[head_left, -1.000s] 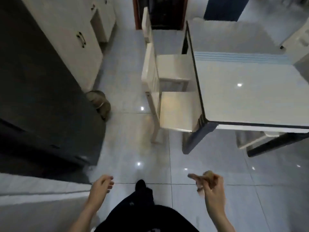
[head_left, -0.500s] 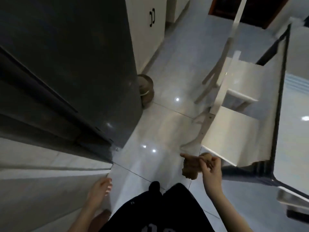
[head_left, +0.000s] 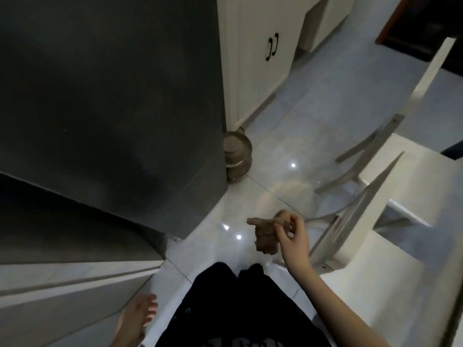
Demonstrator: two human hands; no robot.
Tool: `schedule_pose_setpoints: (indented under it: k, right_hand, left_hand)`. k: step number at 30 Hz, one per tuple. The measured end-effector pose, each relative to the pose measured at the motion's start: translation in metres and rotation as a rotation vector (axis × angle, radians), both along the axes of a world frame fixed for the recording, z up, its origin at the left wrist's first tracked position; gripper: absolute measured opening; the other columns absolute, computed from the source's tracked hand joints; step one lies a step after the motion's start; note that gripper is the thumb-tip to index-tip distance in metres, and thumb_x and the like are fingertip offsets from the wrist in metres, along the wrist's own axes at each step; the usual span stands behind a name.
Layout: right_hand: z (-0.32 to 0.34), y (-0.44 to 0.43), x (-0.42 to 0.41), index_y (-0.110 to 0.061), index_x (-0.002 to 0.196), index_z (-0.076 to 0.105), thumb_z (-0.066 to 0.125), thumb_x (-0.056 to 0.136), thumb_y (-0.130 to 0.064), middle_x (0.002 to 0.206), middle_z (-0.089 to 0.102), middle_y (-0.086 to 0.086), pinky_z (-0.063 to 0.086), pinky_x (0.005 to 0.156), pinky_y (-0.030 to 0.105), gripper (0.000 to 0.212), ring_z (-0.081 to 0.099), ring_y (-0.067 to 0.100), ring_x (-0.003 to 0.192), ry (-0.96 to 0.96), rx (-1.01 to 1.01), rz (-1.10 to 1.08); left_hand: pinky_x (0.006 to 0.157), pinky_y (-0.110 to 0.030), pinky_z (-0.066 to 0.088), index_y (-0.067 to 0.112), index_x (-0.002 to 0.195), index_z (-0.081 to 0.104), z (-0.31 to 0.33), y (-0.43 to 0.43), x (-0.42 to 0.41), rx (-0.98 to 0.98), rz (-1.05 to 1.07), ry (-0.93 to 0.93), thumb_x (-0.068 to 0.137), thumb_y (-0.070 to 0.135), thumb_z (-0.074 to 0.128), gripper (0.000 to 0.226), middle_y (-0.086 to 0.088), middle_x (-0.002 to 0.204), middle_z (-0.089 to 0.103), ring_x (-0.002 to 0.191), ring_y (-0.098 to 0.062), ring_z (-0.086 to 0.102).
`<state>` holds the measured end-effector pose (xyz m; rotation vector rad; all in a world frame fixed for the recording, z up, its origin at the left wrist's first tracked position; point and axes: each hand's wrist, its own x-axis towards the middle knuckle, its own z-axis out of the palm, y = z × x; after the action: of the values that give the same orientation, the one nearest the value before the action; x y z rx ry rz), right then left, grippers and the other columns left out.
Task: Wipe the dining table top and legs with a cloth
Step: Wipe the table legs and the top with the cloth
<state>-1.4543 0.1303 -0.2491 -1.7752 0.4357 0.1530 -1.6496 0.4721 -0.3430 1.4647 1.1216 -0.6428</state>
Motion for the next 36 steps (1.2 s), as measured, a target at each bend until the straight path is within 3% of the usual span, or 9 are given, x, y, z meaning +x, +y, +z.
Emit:
schedule_pose_setpoints:
  k: [2, 6, 12, 15, 19, 25, 29, 33, 36]
  right_hand:
    - [0.007, -0.002, 0.031, 0.000, 0.109, 0.050, 0.056, 0.093, 0.006, 0.088, 0.057, 0.006, 0.042, 0.052, 0.003, 0.018, 0.058, -0.016, 0.065, -0.024, 0.034, 0.023]
    - [0.012, -0.008, 0.075, 0.005, 0.111, 0.047, 0.051, 0.094, 0.009, 0.082, 0.053, 0.003, 0.039, 0.048, 0.002, 0.018, 0.056, -0.015, 0.057, -0.043, 0.106, -0.012]
    - [-0.001, -0.039, 0.121, 0.004, 0.108, 0.048, 0.054, 0.094, 0.006, 0.081, 0.052, 0.004, 0.042, 0.052, 0.005, 0.015, 0.054, -0.017, 0.058, -0.017, 0.068, -0.262]
    - [-0.008, -0.054, 0.141, 0.002, 0.109, 0.050, 0.054, 0.094, 0.005, 0.083, 0.055, 0.000, 0.049, 0.055, 0.012, 0.016, 0.057, -0.016, 0.064, 0.018, -0.008, -0.403]
    - [-0.013, -0.071, 0.161, -0.006, 0.107, 0.052, 0.059, 0.093, -0.003, 0.095, 0.059, 0.004, 0.051, 0.071, 0.020, 0.015, 0.062, 0.009, 0.092, 0.077, -0.104, -0.570]
    - [-0.010, -0.097, 0.201, -0.016, 0.098, 0.056, 0.060, 0.095, -0.014, 0.090, 0.062, 0.000, 0.044, 0.068, 0.006, 0.005, 0.060, -0.002, 0.082, 0.148, -0.170, -0.779]
    - [-0.027, -0.129, 0.243, -0.021, 0.092, 0.063, 0.061, 0.092, -0.039, 0.086, 0.070, 0.001, 0.054, 0.077, 0.044, 0.018, 0.067, 0.022, 0.085, 0.223, -0.177, -0.774]
    - [-0.051, -0.176, 0.309, -0.016, 0.085, 0.068, 0.068, 0.085, -0.047, 0.089, 0.069, 0.008, 0.057, 0.078, 0.044, 0.031, 0.069, 0.020, 0.083, 0.263, -0.115, -0.746]
    - [-0.035, -0.213, 0.386, -0.009, 0.074, 0.065, 0.065, 0.090, -0.010, 0.067, 0.071, 0.005, 0.053, 0.054, 0.025, 0.016, 0.066, 0.011, 0.059, 0.203, -0.005, -0.705]
  left_hand:
    - [0.045, -0.015, 0.048, 0.008, 0.092, 0.064, 0.002, -0.012, 0.020, 0.146, 0.149, -0.061, 0.103, 0.014, 0.041, 0.026, -0.011, 0.078, 0.064, 0.061, -0.018, 0.061]
    - [0.058, -0.029, 0.035, -0.001, 0.086, 0.063, 0.011, -0.031, 0.103, 0.130, 0.149, -0.093, 0.099, 0.001, 0.043, 0.024, -0.018, 0.077, 0.059, 0.062, -0.025, 0.051]
    - [0.072, -0.034, 0.045, 0.013, 0.079, 0.063, 0.018, -0.048, 0.264, 0.160, -0.255, -0.210, 0.099, 0.006, 0.047, 0.027, -0.009, 0.072, 0.062, 0.072, -0.027, 0.056]
    - [0.065, -0.021, 0.046, 0.009, 0.084, 0.063, 0.022, -0.064, 0.361, 0.141, -0.453, -0.307, 0.099, 0.002, 0.045, 0.025, -0.009, 0.075, 0.061, 0.070, -0.022, 0.055]
    - [0.081, -0.035, 0.048, 0.018, 0.085, 0.064, 0.029, -0.093, 0.477, 0.058, -0.694, -0.343, 0.100, 0.008, 0.045, 0.027, -0.006, 0.085, 0.066, 0.080, -0.021, 0.061]
    - [0.084, -0.038, 0.049, 0.017, 0.085, 0.066, 0.024, -0.141, 0.596, 0.023, -0.882, -0.406, 0.098, 0.008, 0.049, 0.023, -0.010, 0.082, 0.068, 0.080, -0.024, 0.062]
    - [0.080, -0.040, 0.050, 0.017, 0.081, 0.065, 0.010, -0.174, 0.650, 0.014, -0.943, -0.362, 0.098, 0.004, 0.048, 0.027, -0.015, 0.079, 0.067, 0.080, -0.027, 0.061]
    - [0.066, -0.024, 0.046, 0.011, 0.078, 0.064, -0.001, -0.209, 0.702, 0.049, -0.944, -0.334, 0.097, 0.000, 0.047, 0.027, -0.007, 0.073, 0.063, 0.069, -0.018, 0.060]
    - [0.077, -0.030, 0.047, 0.013, 0.076, 0.064, -0.006, -0.229, 0.745, 0.089, -0.875, -0.307, 0.096, -0.002, 0.048, 0.030, -0.007, 0.076, 0.063, 0.075, -0.025, 0.060]
